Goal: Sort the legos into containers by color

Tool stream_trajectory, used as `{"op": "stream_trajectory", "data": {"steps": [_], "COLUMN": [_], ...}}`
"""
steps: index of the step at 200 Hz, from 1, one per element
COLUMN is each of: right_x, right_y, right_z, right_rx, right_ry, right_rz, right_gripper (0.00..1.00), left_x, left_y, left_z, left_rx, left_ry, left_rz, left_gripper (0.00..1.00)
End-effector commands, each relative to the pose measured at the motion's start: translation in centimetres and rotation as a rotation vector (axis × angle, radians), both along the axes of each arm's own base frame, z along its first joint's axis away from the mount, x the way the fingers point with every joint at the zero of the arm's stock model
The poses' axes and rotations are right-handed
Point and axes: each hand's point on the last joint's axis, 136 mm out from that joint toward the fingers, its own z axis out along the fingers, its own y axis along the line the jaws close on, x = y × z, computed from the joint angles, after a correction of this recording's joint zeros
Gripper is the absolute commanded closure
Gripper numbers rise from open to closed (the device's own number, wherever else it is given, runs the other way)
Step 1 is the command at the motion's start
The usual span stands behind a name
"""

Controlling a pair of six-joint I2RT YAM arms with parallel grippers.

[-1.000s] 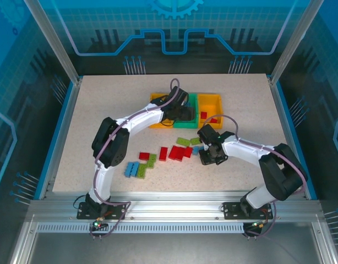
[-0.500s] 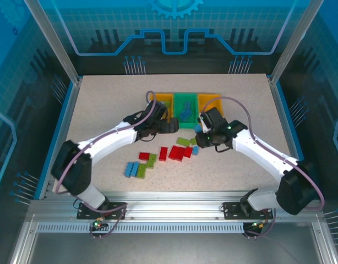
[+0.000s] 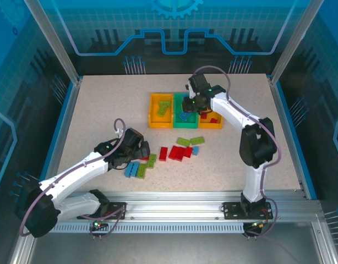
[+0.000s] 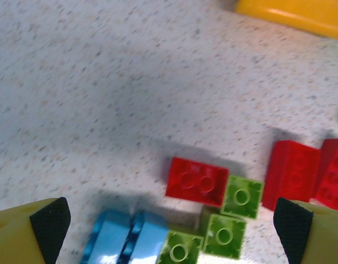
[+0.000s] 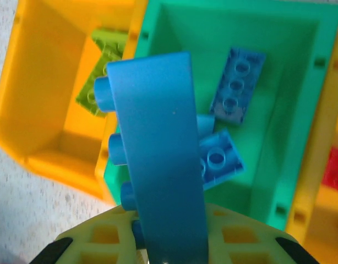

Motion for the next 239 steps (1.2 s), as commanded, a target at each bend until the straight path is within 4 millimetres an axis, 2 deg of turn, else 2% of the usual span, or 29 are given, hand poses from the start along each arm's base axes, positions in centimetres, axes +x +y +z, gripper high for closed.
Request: {"op": "stream_trajectory", "data": {"steps": [1, 43, 76, 86, 109, 126, 136, 177, 219, 239], "right_x": [1.0, 2.0, 1.7, 1.5, 1.0, 0.5, 0.1, -1.4, -2.3, -2.6], "right_y": [0.2, 0.8, 1.2, 1.3, 1.7, 1.9, 1.9, 1.0, -0.7, -1.0], "right_z": [-0.8, -2.9, -3.4, -3.3, -2.6, -1.6, -1.1, 0.5, -0.2, -0.6], "right_rx": [0.001, -0.021, -0.020, -0.020, -0.016, -0.010, -0.009, -0.022, -0.052, -0.050], "right_ry": [0.059, 0.113, 0.123, 0.123, 0.113, 0.097, 0.087, 0.051, 0.068, 0.077], "right_rz": [0.004, 0.006, 0.015, 0.020, 0.033, 0.044, 0.050, 0.055, 0.042, 0.038], "right_gripper": [0.82, 0.72, 0.61, 0.54, 0.47, 0.35, 0.32, 0.29, 0.27, 0.27], "left_x": [-2.3, -4.2, -5.1, -5.1, -4.2, -3.2, -2.7, -0.9, 0.7, 1.2], "left_y": [1.9, 2.4, 2.8, 2.8, 1.7, 0.7, 0.1, -2.3, -2.6, -3.8], "left_z": [-1.7, -3.5, -4.0, -4.0, -3.5, -3.0, -2.9, -3.5, -3.6, -3.6], "left_rx": [0.036, -0.008, -0.022, -0.022, -0.044, -0.054, -0.055, -0.034, 0.031, -0.004], "left_ry": [0.078, 0.119, 0.120, 0.116, 0.082, 0.057, 0.056, 0.133, 0.121, 0.125], "left_rz": [0.079, 0.116, 0.114, 0.105, 0.049, 0.003, -0.024, -0.097, -0.146, -0.185], "left_gripper": [0.01, 0.05, 0.08, 0.08, 0.08, 0.09, 0.09, 0.08, 0.12, 0.12]}}
